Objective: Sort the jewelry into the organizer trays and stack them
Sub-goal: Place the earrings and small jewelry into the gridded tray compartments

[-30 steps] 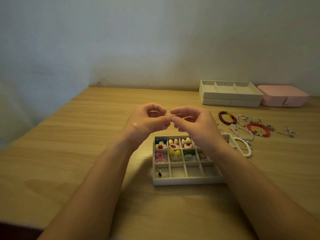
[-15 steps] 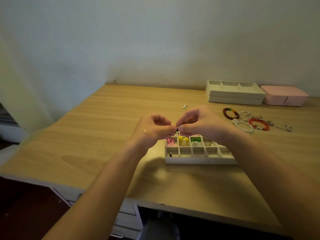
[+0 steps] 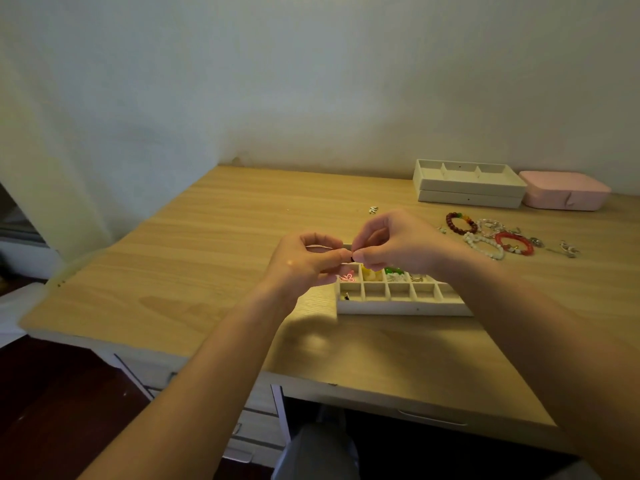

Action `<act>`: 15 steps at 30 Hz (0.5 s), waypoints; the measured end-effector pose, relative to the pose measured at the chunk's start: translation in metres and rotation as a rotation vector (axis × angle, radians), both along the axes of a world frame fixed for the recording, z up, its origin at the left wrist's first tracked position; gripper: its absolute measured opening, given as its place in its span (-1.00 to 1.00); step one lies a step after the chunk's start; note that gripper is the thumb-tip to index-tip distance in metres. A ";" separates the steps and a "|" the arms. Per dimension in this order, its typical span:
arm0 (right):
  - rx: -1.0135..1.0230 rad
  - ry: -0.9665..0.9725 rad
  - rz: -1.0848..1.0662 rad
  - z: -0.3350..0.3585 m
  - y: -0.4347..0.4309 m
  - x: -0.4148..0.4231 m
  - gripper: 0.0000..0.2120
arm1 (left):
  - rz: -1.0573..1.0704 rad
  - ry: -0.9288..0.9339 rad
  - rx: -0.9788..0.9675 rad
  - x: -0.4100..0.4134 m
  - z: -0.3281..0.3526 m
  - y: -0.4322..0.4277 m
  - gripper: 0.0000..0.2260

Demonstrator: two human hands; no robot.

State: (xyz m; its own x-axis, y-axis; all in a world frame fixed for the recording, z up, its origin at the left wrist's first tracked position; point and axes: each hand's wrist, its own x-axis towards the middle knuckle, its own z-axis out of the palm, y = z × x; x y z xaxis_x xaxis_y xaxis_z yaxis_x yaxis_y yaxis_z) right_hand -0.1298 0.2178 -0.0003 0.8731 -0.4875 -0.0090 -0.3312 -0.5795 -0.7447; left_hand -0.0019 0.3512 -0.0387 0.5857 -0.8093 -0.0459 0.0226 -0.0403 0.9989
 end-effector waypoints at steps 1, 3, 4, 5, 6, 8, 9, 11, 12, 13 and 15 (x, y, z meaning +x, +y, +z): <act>0.007 0.020 0.015 0.000 -0.001 0.000 -0.95 | 0.014 -0.056 0.023 0.002 -0.002 0.001 -0.83; -0.015 0.085 0.052 -0.003 -0.004 0.001 -0.93 | 0.037 -0.225 0.079 0.008 -0.007 -0.001 -0.87; -0.039 0.114 0.072 -0.006 -0.005 0.001 -0.91 | 0.035 -0.319 0.107 0.010 -0.012 -0.002 -0.85; -0.064 0.131 0.091 -0.008 -0.006 0.002 -0.90 | 0.025 -0.403 0.130 0.013 -0.015 -0.003 -0.82; -0.086 0.143 0.109 -0.011 -0.006 0.004 -0.89 | 0.007 -0.471 0.150 0.014 -0.018 -0.004 -0.79; -0.117 0.156 0.137 -0.017 -0.006 0.006 -0.87 | -0.042 -0.564 0.176 0.017 -0.022 -0.004 -0.78; -0.134 0.160 0.145 -0.019 -0.006 0.007 -0.87 | -0.063 -0.591 0.189 0.017 -0.022 -0.004 -0.79; -0.169 0.168 0.156 -0.023 -0.004 0.009 -0.87 | -0.089 -0.609 0.206 0.018 -0.022 -0.005 -0.81; -0.186 0.177 0.159 -0.025 -0.004 0.010 -0.86 | -0.107 -0.606 0.210 0.018 -0.022 -0.006 -0.82; -0.201 0.186 0.161 -0.026 -0.003 0.010 -0.86 | -0.129 -0.600 0.213 0.019 -0.022 -0.006 -0.83; -0.236 0.198 0.162 -0.028 -0.003 0.012 -0.87 | -0.179 -0.590 0.214 0.020 -0.022 -0.008 -0.87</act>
State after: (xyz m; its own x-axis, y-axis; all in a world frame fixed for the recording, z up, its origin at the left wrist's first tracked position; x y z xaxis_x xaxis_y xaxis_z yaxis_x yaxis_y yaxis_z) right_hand -0.1178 0.2151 -0.0286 0.9319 -0.3515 -0.0897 -0.3456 -0.7850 -0.5142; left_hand 0.0183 0.3434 -0.0610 0.4192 -0.9051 0.0712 -0.5528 -0.1922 0.8108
